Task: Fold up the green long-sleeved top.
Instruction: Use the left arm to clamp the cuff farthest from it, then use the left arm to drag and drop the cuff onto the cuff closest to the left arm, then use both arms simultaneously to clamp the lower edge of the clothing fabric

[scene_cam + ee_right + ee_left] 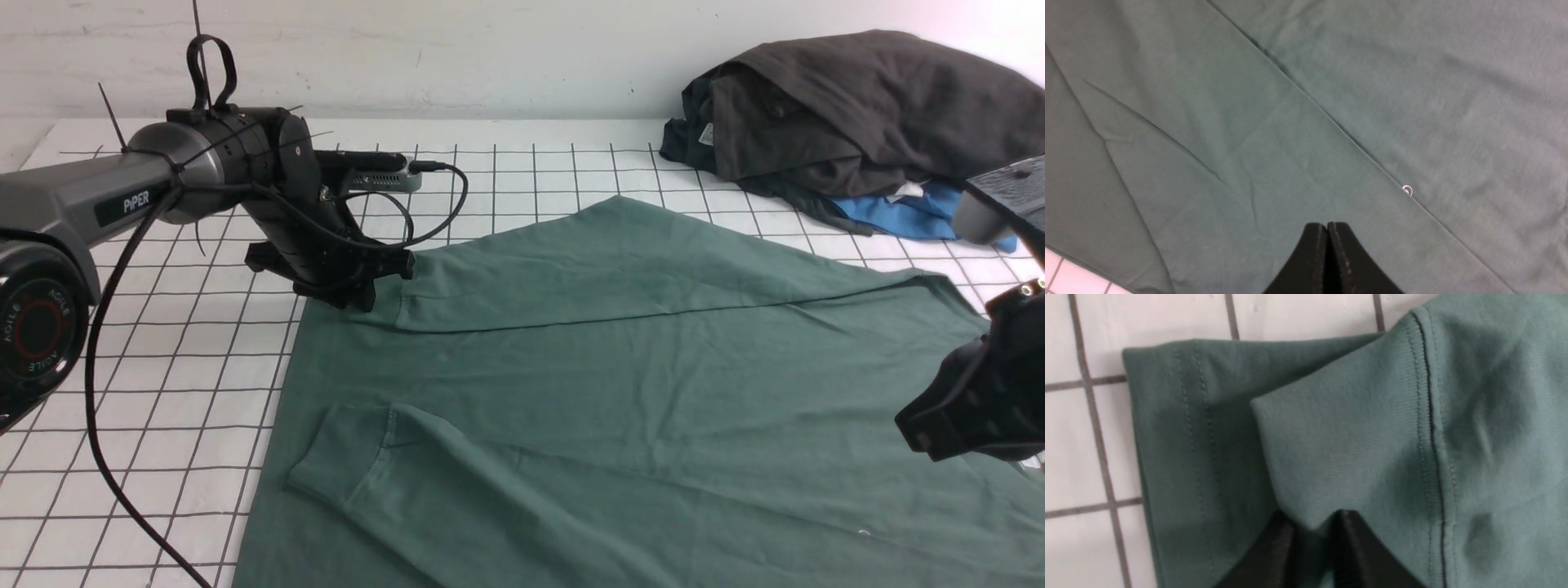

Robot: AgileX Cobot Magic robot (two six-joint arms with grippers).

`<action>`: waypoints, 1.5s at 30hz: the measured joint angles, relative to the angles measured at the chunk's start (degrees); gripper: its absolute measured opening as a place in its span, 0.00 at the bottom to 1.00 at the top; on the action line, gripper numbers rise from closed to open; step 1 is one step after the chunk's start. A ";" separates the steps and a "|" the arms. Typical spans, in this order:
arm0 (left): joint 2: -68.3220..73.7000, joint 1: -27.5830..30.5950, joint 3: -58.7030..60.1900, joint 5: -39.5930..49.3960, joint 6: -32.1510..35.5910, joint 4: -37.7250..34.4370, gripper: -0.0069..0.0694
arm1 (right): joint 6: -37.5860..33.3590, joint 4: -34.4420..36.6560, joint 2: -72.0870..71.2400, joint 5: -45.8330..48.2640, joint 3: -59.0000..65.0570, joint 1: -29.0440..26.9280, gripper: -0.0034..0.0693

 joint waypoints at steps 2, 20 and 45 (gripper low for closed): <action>-0.45 0.00 0.00 1.04 0.00 -0.71 0.13 | 0.00 0.00 0.00 0.00 0.00 0.00 0.03; -30.88 -0.36 26.10 14.29 3.98 -7.76 0.10 | -1.09 1.26 0.00 0.17 0.00 0.00 0.03; -48.48 -8.51 50.38 11.41 17.66 -7.78 0.65 | -1.96 1.51 0.00 3.92 0.05 15.76 0.03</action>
